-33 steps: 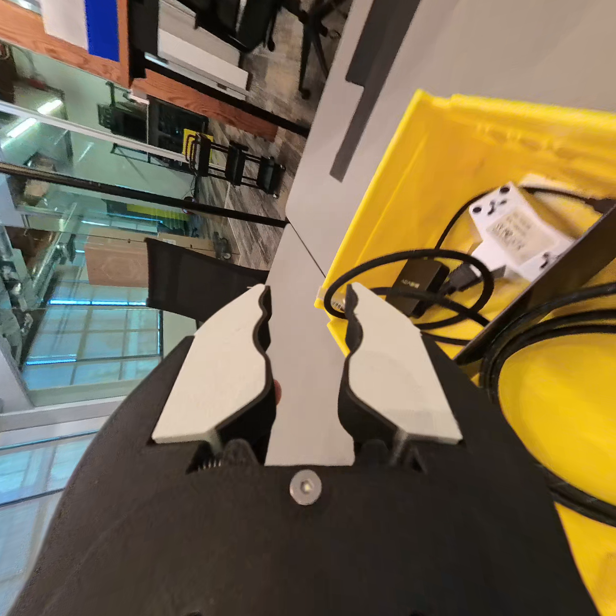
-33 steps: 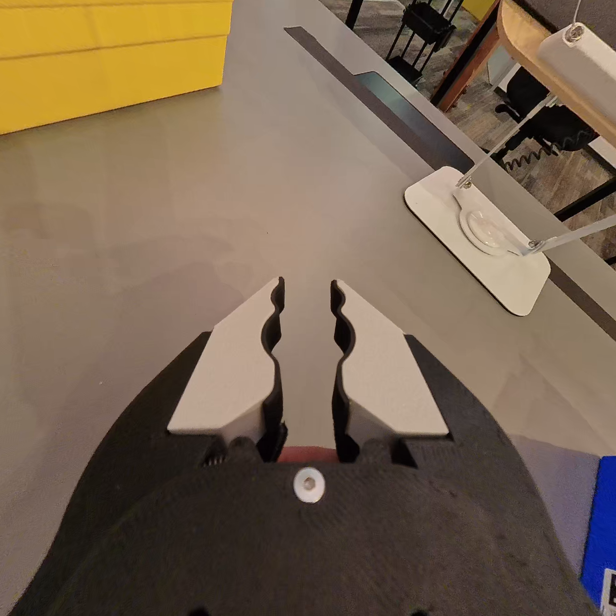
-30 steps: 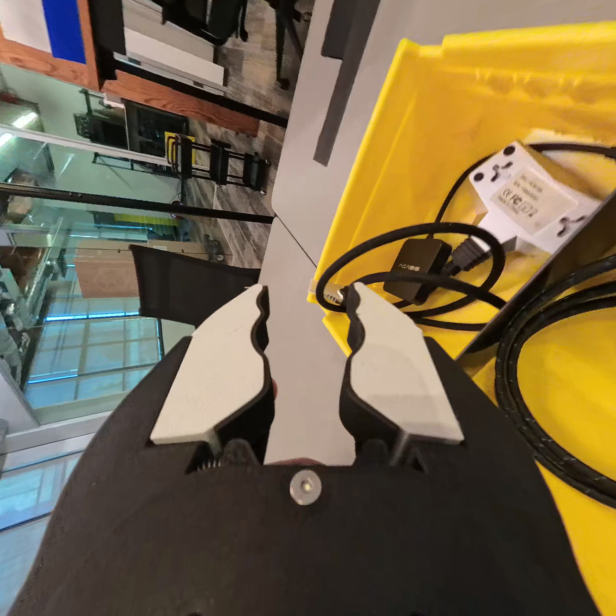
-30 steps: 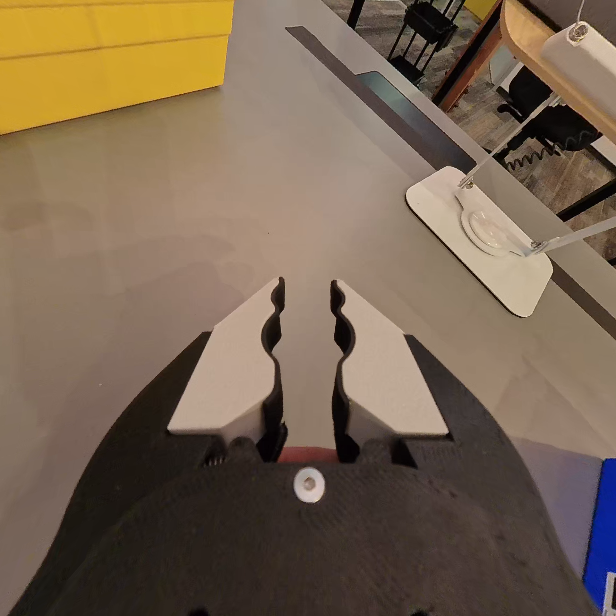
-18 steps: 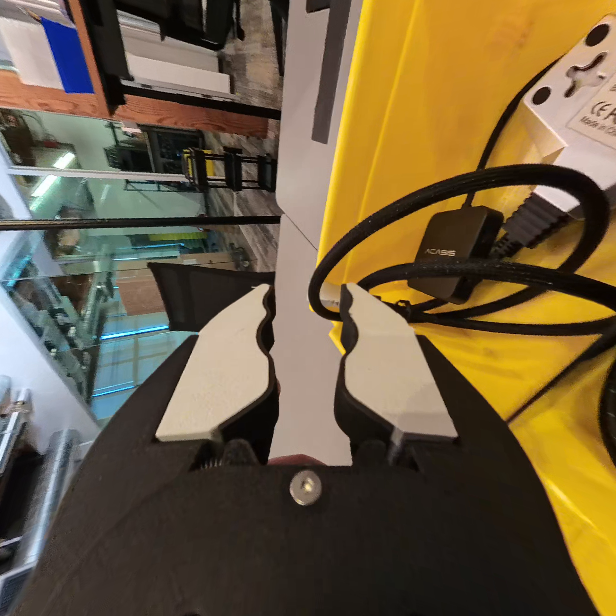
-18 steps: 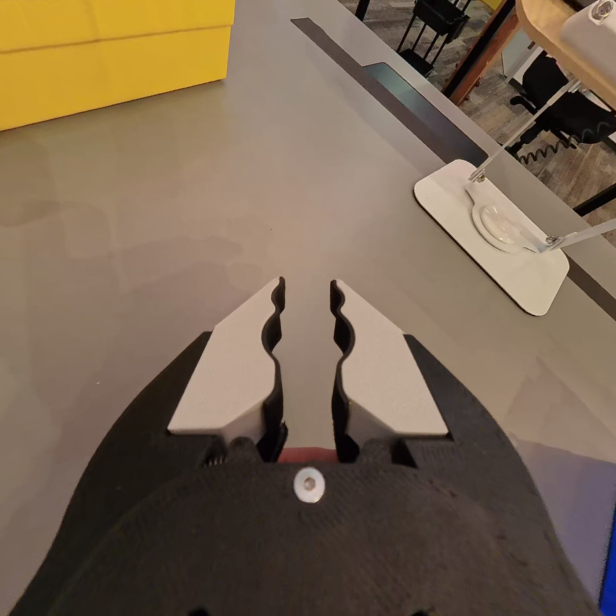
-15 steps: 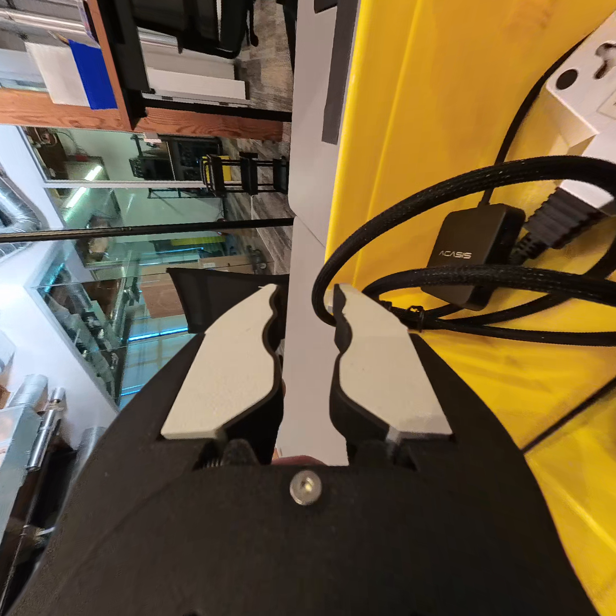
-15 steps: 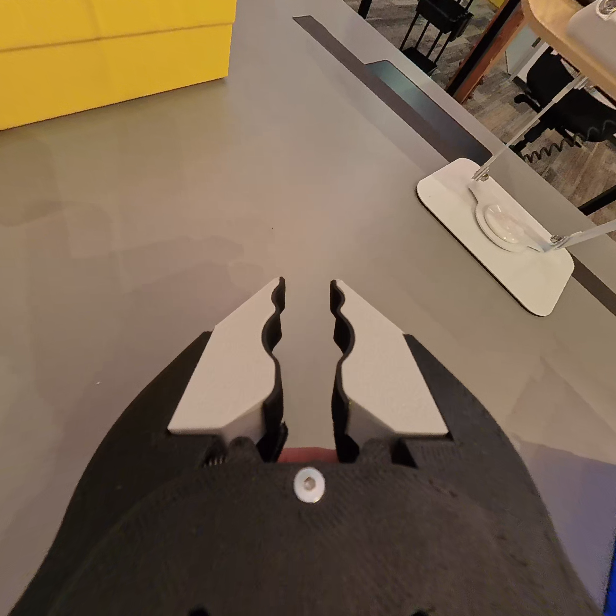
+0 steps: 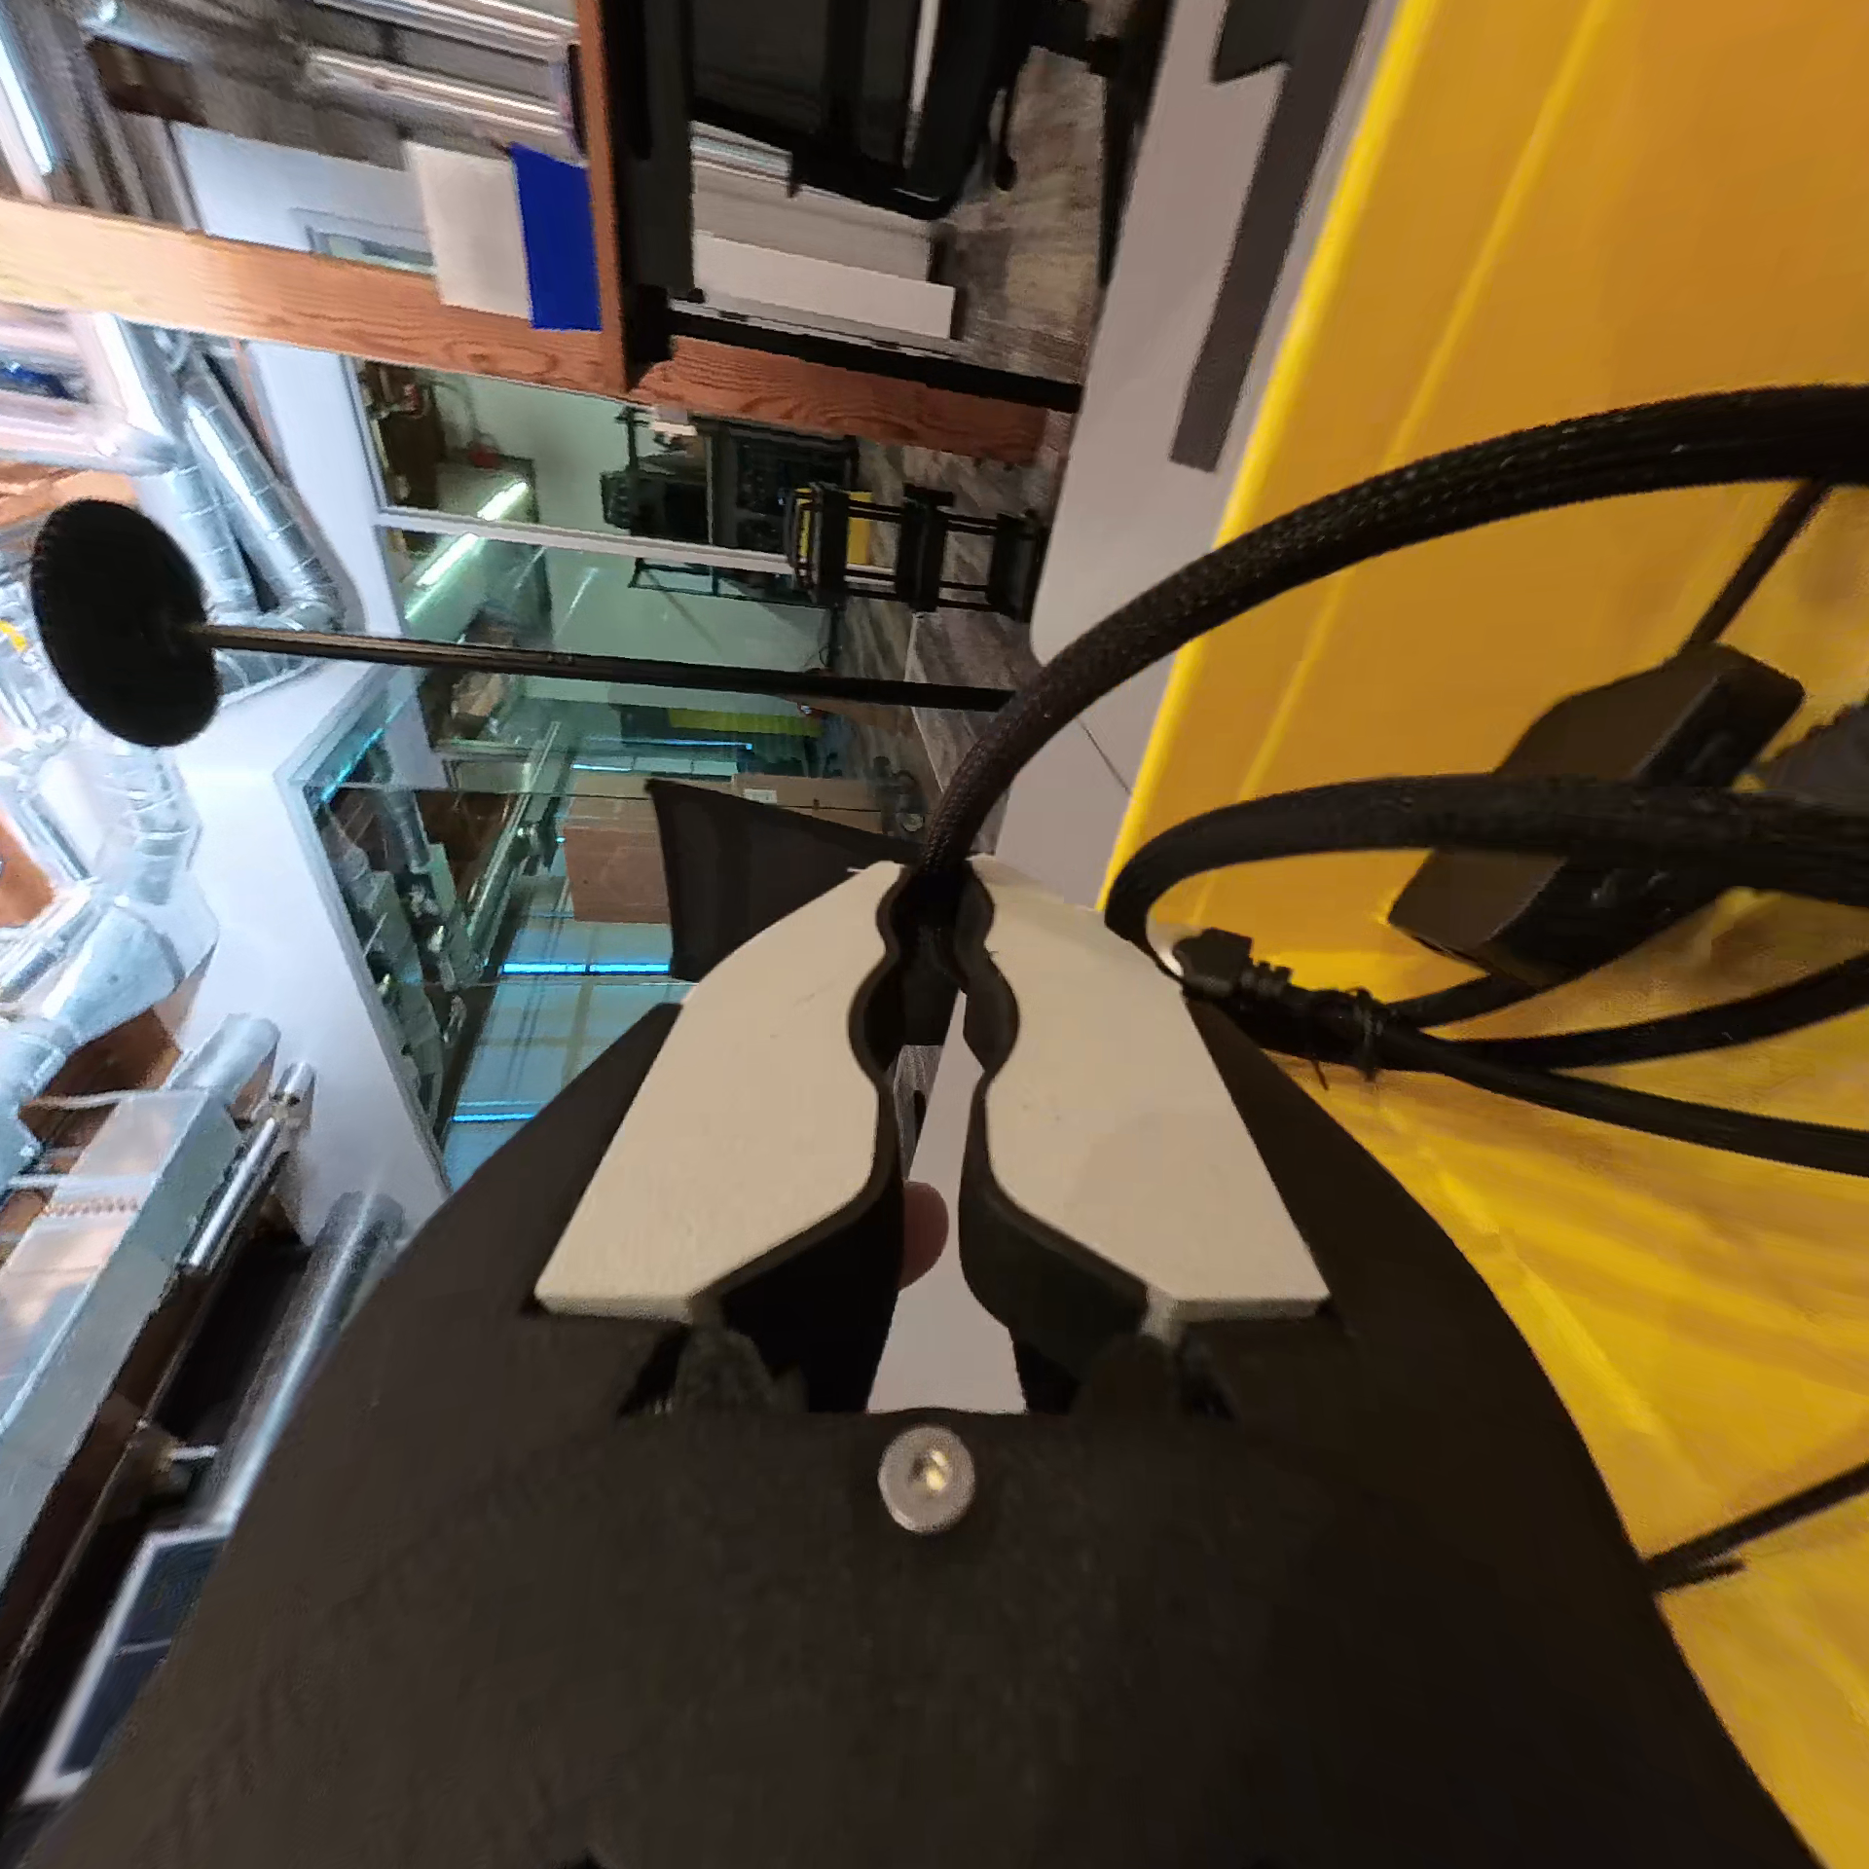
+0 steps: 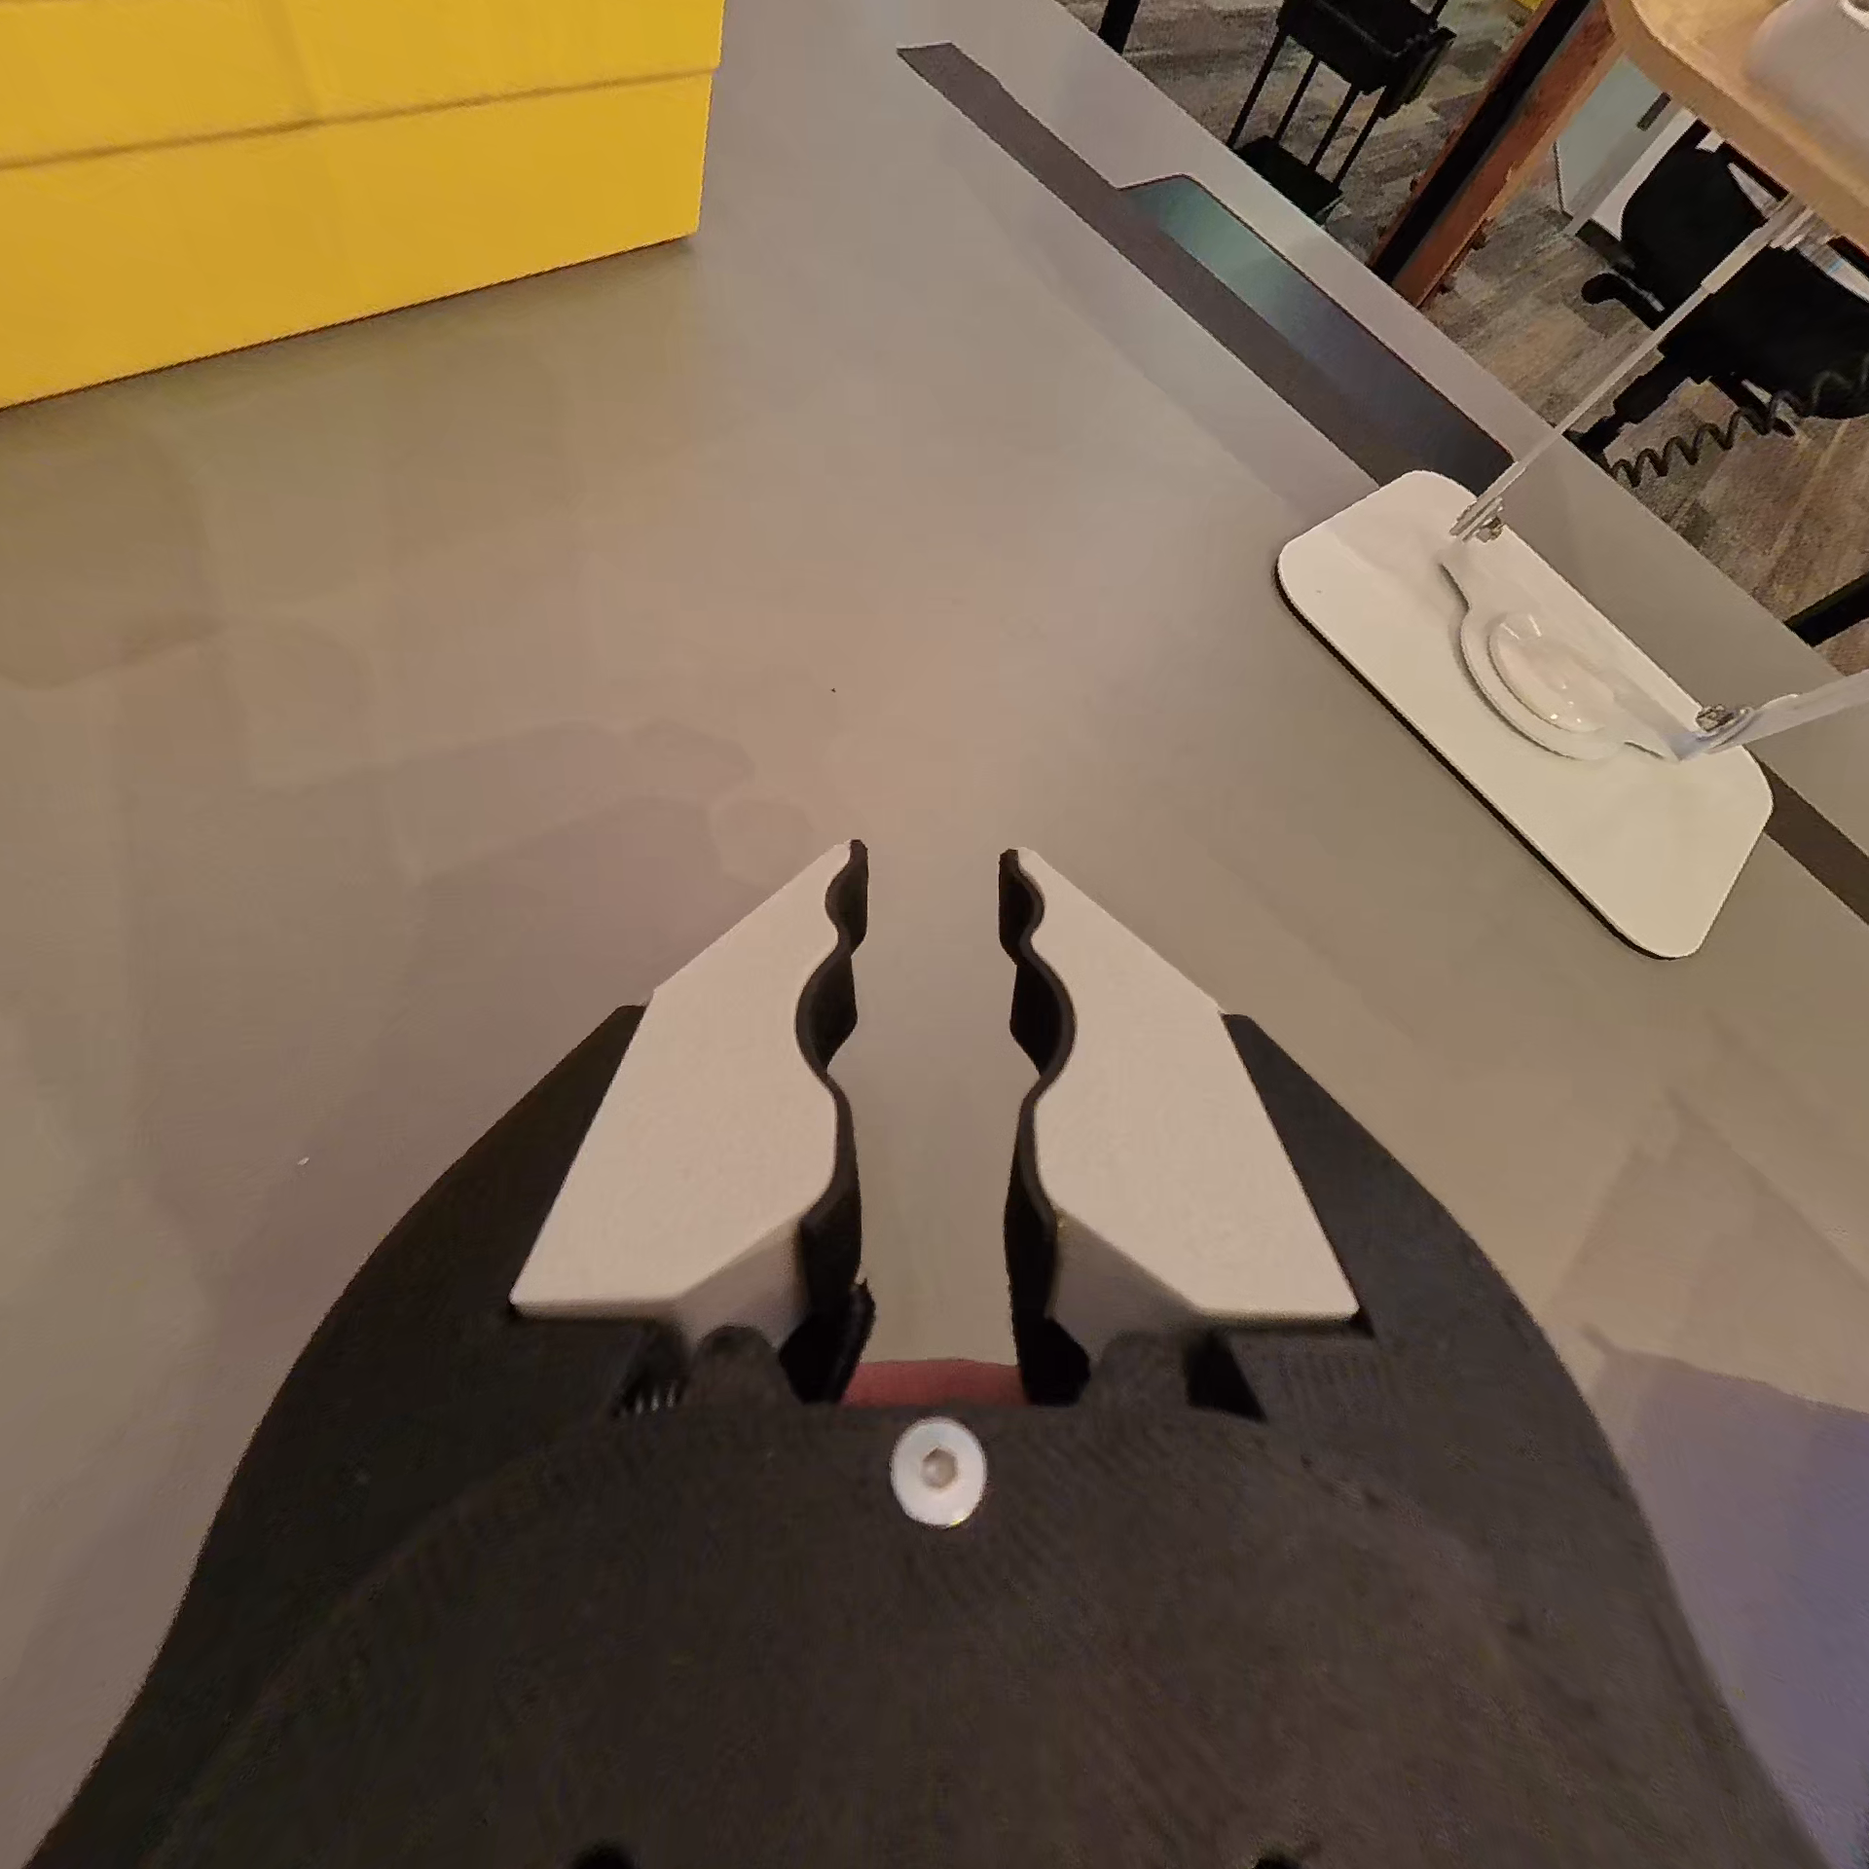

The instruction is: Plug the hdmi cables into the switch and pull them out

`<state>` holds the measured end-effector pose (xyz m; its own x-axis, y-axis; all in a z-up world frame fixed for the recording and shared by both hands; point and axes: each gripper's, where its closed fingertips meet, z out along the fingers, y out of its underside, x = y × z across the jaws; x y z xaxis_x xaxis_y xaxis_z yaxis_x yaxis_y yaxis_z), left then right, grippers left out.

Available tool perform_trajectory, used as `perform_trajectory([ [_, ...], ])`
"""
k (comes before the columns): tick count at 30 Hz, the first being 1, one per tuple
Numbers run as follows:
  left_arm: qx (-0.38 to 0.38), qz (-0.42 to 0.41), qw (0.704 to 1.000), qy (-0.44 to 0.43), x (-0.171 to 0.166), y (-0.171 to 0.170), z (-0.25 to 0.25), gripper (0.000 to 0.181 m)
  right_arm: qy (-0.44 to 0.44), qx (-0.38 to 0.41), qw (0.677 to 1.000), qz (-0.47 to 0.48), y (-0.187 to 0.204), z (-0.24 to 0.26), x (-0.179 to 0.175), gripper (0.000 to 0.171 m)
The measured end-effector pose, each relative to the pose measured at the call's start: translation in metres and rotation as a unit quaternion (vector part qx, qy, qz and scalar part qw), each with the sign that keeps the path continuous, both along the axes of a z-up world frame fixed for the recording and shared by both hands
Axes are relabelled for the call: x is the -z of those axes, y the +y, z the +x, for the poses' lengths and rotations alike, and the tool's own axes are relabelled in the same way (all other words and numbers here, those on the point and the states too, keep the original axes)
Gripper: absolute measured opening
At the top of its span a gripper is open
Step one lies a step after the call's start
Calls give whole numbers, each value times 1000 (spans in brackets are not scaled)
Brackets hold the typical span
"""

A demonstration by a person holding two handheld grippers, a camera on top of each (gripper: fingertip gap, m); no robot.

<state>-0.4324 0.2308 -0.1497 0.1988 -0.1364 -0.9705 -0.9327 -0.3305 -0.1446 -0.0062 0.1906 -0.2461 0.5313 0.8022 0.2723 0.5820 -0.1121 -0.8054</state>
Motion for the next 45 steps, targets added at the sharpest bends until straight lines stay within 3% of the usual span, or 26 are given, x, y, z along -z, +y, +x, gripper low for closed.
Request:
perform_trajectory([
  [28,-1,169,979,-117,-136,-9,13,6,10,2,1000,-3,0,1,-4,23],
  [38,43,211,968,-132,-184,-16,51,7,18,-1,1000,1,0,0,-8,27],
  [45,110,205,962,-141,-210,-13,113,7,33,-19,999,11,-5,-5,-17,37],
])
